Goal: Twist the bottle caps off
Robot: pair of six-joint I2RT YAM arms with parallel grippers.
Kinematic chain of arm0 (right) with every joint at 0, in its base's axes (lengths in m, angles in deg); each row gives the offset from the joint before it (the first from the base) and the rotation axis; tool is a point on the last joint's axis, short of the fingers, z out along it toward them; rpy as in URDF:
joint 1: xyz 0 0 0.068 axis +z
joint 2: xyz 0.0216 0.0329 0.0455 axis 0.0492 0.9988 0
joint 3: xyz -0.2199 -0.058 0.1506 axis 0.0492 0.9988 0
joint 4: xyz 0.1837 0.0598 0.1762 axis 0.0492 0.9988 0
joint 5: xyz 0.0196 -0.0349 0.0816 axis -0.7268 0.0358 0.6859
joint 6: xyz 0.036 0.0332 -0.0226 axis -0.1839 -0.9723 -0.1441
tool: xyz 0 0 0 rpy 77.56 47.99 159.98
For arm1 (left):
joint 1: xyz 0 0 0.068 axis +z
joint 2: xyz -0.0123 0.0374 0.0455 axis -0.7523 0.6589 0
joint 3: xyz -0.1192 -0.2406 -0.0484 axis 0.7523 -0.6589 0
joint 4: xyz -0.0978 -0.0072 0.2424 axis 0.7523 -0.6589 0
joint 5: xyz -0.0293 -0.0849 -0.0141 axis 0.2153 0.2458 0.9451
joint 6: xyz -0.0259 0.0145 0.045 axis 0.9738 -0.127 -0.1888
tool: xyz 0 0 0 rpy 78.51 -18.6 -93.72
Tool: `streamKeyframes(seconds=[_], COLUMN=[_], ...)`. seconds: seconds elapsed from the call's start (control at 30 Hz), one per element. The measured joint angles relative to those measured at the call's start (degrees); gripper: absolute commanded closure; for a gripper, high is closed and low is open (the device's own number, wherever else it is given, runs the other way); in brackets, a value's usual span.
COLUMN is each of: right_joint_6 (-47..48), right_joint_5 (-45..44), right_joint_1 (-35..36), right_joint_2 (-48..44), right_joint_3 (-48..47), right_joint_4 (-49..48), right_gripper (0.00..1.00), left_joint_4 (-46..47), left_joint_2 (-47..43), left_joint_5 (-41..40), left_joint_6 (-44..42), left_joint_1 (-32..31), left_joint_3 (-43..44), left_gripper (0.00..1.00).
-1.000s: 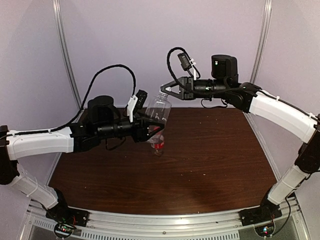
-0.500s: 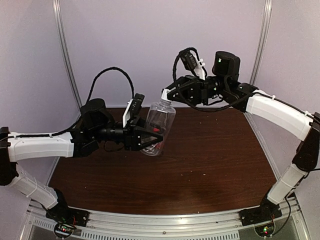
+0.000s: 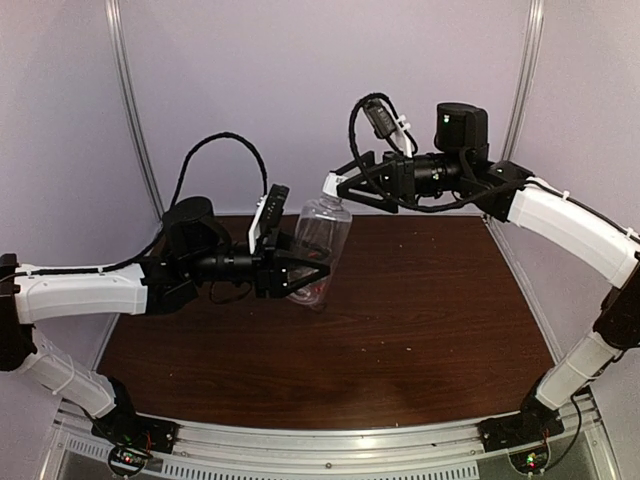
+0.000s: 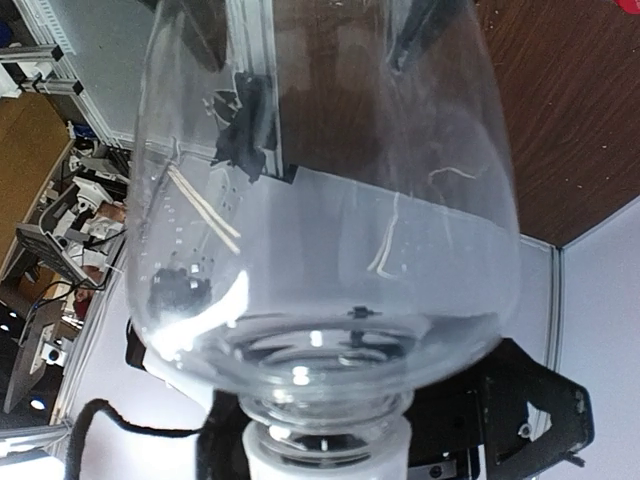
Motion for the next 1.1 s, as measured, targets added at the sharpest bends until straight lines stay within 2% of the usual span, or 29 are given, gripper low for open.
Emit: streamKeyframes(seconds=[0.2, 0.5, 0.77, 1.1], right_joint_6=[-1.0, -6.9, -10.8, -13.0], right_joint_5=[-7.3, -22.8, -31.9, -34.3], right_joint_1=[0.5, 2.5, 4.7, 5.8], right_joint_2=[-2.8, -3.4, -3.4, -1.7], right_joint_3=[0.0, -2.3, -2.8, -2.8], right_joint_4=[3.3, 7.1, 8.6, 9.1], right_gripper=[0.0, 0.0, 0.17, 0.4], left_joint_4=[-3.8, -7.4, -10.9, -12.4], left_joint_2=[0.0, 0.5, 1.0, 1.2], left_joint_5=[-4.5, -9.8, -14.5, -17.4], left_joint_6=[-1.9, -3.1, -3.9, -4.4], left_joint_1=[-0.1, -0.1, -0.1, -0.1], left_joint_3=[1.2, 2.8, 3.6, 3.7], left_gripper=[0.54, 0.54, 0.54, 0.54])
